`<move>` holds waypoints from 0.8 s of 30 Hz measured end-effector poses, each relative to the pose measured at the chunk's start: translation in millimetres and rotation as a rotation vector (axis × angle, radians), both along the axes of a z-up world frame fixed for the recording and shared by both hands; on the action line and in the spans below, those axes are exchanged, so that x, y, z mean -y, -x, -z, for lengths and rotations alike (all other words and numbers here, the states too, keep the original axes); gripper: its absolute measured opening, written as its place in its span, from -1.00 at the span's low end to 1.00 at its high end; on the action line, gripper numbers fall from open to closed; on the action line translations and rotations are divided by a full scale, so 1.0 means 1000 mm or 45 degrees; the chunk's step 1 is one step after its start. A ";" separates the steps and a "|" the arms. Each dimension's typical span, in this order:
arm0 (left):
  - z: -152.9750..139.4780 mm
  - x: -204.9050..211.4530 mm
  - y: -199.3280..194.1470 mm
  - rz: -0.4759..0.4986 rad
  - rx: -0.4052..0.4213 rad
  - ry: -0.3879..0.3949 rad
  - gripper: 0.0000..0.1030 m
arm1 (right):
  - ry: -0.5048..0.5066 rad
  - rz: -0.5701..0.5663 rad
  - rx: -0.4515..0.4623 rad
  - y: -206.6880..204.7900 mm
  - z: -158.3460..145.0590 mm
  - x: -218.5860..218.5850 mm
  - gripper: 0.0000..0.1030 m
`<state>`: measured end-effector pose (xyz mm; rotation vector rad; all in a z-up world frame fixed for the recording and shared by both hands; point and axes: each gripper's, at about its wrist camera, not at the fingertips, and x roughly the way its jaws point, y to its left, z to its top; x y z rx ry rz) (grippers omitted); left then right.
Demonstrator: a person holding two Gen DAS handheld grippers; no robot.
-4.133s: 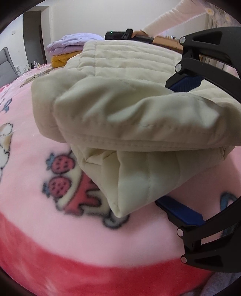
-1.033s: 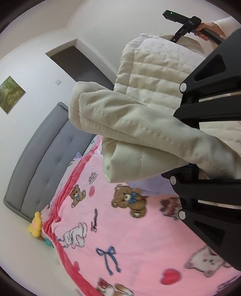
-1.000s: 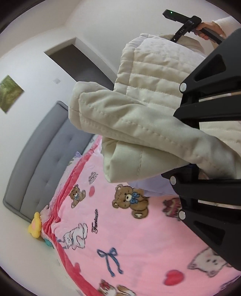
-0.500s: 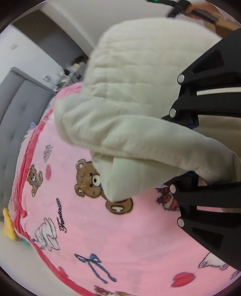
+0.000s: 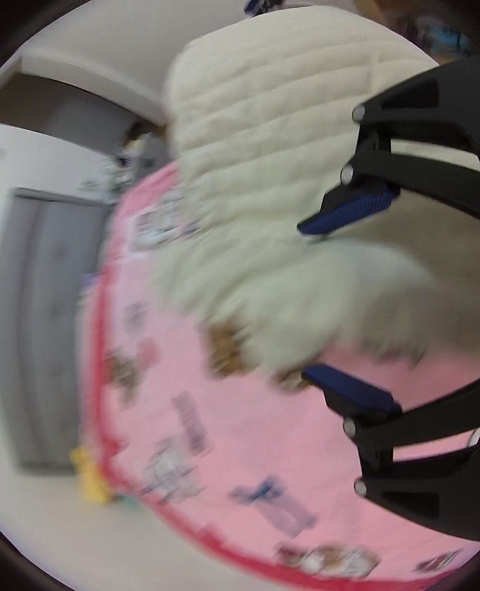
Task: Fold large clothes
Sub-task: 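Lower the folded jacket onto the lavender cloth and open both tools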
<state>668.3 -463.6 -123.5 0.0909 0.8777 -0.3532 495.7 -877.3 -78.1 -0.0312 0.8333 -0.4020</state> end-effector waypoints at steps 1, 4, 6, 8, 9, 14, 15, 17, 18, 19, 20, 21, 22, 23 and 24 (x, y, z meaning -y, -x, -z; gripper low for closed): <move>-0.013 -0.012 0.004 -0.026 0.089 0.027 0.58 | -0.003 -0.017 0.075 0.008 -0.011 -0.001 0.68; -0.043 -0.034 0.011 -0.022 0.214 0.199 0.58 | -0.071 -0.182 0.367 0.030 -0.042 -0.012 0.66; -0.062 -0.020 0.019 0.123 0.267 0.248 0.72 | -0.095 -0.306 0.422 0.026 -0.050 -0.024 0.65; -0.067 0.017 0.025 0.329 0.263 0.165 0.82 | -0.107 -0.417 0.333 0.001 -0.046 -0.040 0.56; -0.063 0.041 0.024 0.402 0.231 0.080 0.82 | -0.093 -0.462 0.285 -0.009 -0.042 -0.048 0.50; -0.024 0.084 -0.006 0.400 -0.033 -0.046 0.82 | -0.072 -0.539 -0.003 -0.058 -0.012 -0.071 0.47; -0.017 0.083 -0.012 0.369 -0.066 -0.040 0.82 | -0.069 -0.521 -0.023 -0.061 -0.007 -0.070 0.53; 0.002 0.076 -0.028 0.314 -0.161 -0.060 0.82 | -0.072 -0.434 -0.044 -0.068 0.000 -0.057 0.66; 0.014 0.073 -0.033 0.299 -0.209 -0.088 0.82 | -0.124 -0.384 -0.064 -0.072 0.004 -0.047 0.68; 0.028 0.071 -0.039 0.297 -0.267 -0.117 0.82 | -0.212 -0.297 -0.090 -0.075 0.012 -0.029 0.72; 0.035 0.068 -0.042 0.295 -0.294 -0.114 0.82 | -0.253 -0.247 -0.096 -0.074 0.018 -0.019 0.74; 0.042 0.065 -0.046 0.284 -0.314 -0.094 0.82 | -0.308 -0.167 -0.134 -0.074 0.031 -0.005 0.74; 0.048 0.061 -0.048 0.271 -0.324 -0.058 0.82 | -0.339 -0.127 -0.160 -0.075 0.041 0.004 0.74; 0.049 0.060 -0.047 0.271 -0.326 -0.030 0.82 | -0.379 -0.104 -0.160 -0.071 0.050 0.009 0.74; 0.053 0.058 -0.047 0.276 -0.332 0.005 0.82 | -0.409 -0.081 -0.130 -0.066 0.057 0.014 0.74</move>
